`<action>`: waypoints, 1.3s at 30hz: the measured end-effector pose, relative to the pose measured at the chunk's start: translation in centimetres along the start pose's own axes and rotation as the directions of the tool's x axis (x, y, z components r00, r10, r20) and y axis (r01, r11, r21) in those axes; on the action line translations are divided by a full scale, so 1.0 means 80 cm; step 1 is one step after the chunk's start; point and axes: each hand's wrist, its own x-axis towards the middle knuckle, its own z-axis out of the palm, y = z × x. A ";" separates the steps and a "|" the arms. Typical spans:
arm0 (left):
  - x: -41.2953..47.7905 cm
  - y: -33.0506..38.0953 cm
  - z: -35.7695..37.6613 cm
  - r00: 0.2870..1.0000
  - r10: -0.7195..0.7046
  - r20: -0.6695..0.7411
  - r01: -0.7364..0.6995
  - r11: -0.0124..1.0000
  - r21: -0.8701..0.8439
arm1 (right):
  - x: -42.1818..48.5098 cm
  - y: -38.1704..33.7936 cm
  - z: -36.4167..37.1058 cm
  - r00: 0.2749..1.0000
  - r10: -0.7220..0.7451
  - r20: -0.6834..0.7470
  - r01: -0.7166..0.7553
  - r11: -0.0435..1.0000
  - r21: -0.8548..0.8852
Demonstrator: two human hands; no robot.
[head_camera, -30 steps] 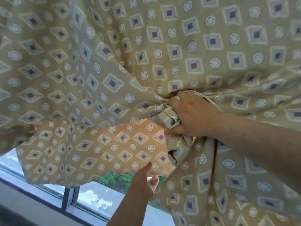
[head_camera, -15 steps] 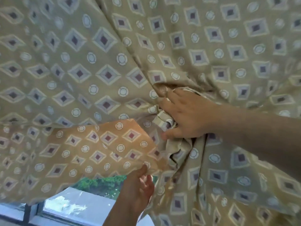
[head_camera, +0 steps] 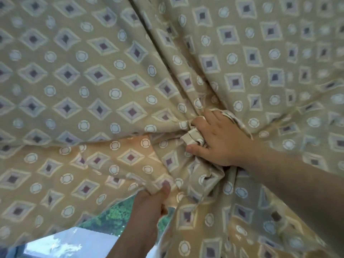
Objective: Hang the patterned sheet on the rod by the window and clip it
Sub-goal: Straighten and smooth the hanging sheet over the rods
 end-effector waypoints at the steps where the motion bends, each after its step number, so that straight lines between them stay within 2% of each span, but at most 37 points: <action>1: 0.011 -0.004 -0.008 0.999 0.008 -0.032 -0.005 0.996 0.094 | -0.002 -0.002 0.005 0.999 -0.018 -0.047 0.017 1.000 -0.021; 3: 0.018 -0.011 -0.014 0.998 0.032 -0.052 -0.025 0.989 0.144 | -0.011 -0.001 0.018 0.993 -0.051 -0.103 0.044 0.997 -0.068; 7: 0.015 -0.024 -0.011 0.998 0.045 0.037 -0.041 0.996 -0.085 | -0.022 0.013 0.038 0.993 -0.097 -0.072 0.082 0.979 -0.189; 10: 0.016 -0.040 -0.005 0.997 0.069 0.025 -0.068 0.997 -0.044 | -0.028 0.023 0.046 0.983 -0.164 -0.084 0.138 0.956 -0.259; 15: 0.021 -0.068 -0.020 0.987 0.162 0.003 -0.162 0.981 0.111 | -0.036 0.053 0.023 0.973 -0.226 0.042 0.228 0.930 -0.289; 19: 0.022 -0.084 -0.041 0.987 0.157 -0.025 -0.152 0.978 0.142 | -0.038 0.061 0.010 0.968 -0.242 0.065 0.251 0.931 -0.267; 24: 0.009 -0.092 -0.066 0.987 0.159 -0.008 -0.158 0.984 0.085 | -0.039 0.045 0.001 0.960 -0.281 0.014 0.276 0.931 -0.237; 30: -0.016 -0.107 -0.088 0.998 0.068 0.013 -0.068 0.997 0.034 | -0.045 0.015 -0.014 0.956 -0.282 -0.074 0.265 0.946 -0.185; 35: -0.042 -0.124 -0.111 0.997 -0.072 -0.014 0.072 0.997 -0.003 | -0.042 -0.006 -0.041 0.955 -0.264 -0.133 0.247 0.960 -0.134; 37: -0.047 -0.118 -0.111 0.995 -0.095 -0.041 0.090 0.990 -0.109 | -0.045 -0.014 -0.042 0.956 -0.262 -0.128 0.247 0.961 -0.121; 39: -0.052 -0.116 -0.106 0.985 -0.146 -0.087 0.113 0.944 -0.310 | -0.053 -0.025 -0.038 0.955 -0.263 -0.138 0.251 0.963 -0.100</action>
